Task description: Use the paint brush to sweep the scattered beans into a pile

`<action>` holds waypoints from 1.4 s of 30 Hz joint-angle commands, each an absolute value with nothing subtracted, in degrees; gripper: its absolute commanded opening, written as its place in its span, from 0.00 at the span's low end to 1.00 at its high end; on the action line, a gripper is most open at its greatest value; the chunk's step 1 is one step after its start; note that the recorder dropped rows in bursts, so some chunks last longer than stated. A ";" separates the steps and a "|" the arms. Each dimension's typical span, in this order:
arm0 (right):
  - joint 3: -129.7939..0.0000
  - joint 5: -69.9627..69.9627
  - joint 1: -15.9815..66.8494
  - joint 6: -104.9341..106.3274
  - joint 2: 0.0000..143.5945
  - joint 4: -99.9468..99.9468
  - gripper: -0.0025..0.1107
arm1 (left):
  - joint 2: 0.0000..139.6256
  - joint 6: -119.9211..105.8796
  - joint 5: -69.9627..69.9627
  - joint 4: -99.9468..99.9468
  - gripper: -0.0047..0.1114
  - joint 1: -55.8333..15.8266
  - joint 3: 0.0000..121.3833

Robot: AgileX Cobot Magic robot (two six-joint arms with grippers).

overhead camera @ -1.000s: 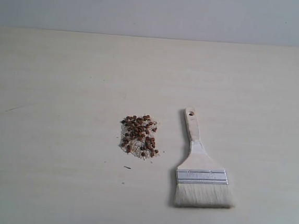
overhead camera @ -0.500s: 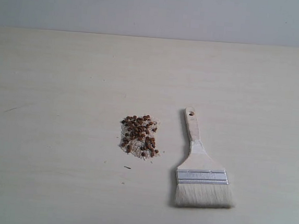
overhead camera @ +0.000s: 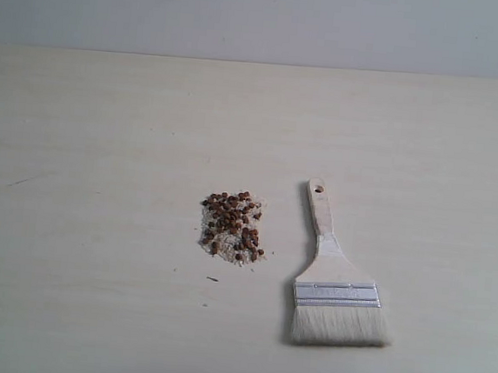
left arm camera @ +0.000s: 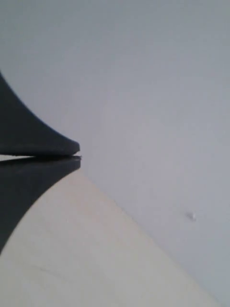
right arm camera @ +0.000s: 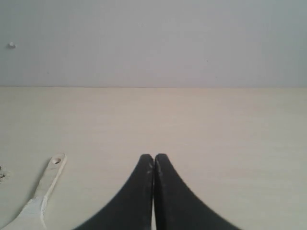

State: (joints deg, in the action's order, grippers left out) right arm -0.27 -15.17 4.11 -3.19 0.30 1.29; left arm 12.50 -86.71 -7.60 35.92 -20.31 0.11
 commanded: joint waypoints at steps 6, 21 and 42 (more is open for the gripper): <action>0.00 -14.95 4.05 -3.08 0.00 1.40 0.02 | 12.16 -81.50 1.36 20.31 0.04 -20.58 0.00; 0.00 -14.95 4.05 -3.20 0.00 1.40 0.02 | 11.68 -12.51 -4.49 15.55 0.04 -12.75 0.00; 0.00 -14.95 4.05 -3.08 0.00 1.40 0.02 | 11.68 -9.06 7.07 9.05 0.04 -9.64 0.00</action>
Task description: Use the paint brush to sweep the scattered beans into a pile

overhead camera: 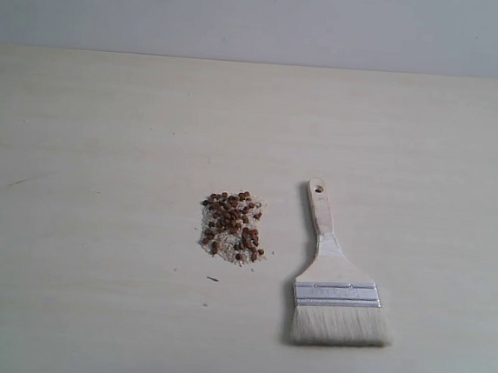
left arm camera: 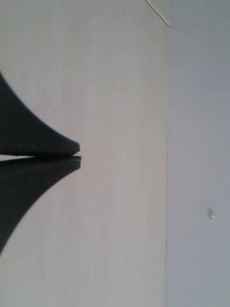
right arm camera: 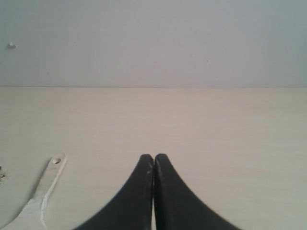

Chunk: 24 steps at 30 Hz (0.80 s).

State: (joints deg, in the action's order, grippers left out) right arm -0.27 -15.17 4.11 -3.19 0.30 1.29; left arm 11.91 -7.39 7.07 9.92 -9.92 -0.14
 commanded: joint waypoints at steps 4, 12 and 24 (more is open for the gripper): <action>0.00 -14.95 4.05 -3.08 0.00 1.40 0.02 | 10.02 -9.18 8.26 9.05 0.04 -9.52 0.00; 0.00 -13.60 4.05 -3.09 0.00 1.40 0.02 | 0.71 -8.59 17.13 10.08 0.04 -1.86 0.00; 0.00 -13.60 4.05 -3.19 0.00 1.40 0.02 | 0.00 -8.59 20.32 10.08 0.04 2.79 0.00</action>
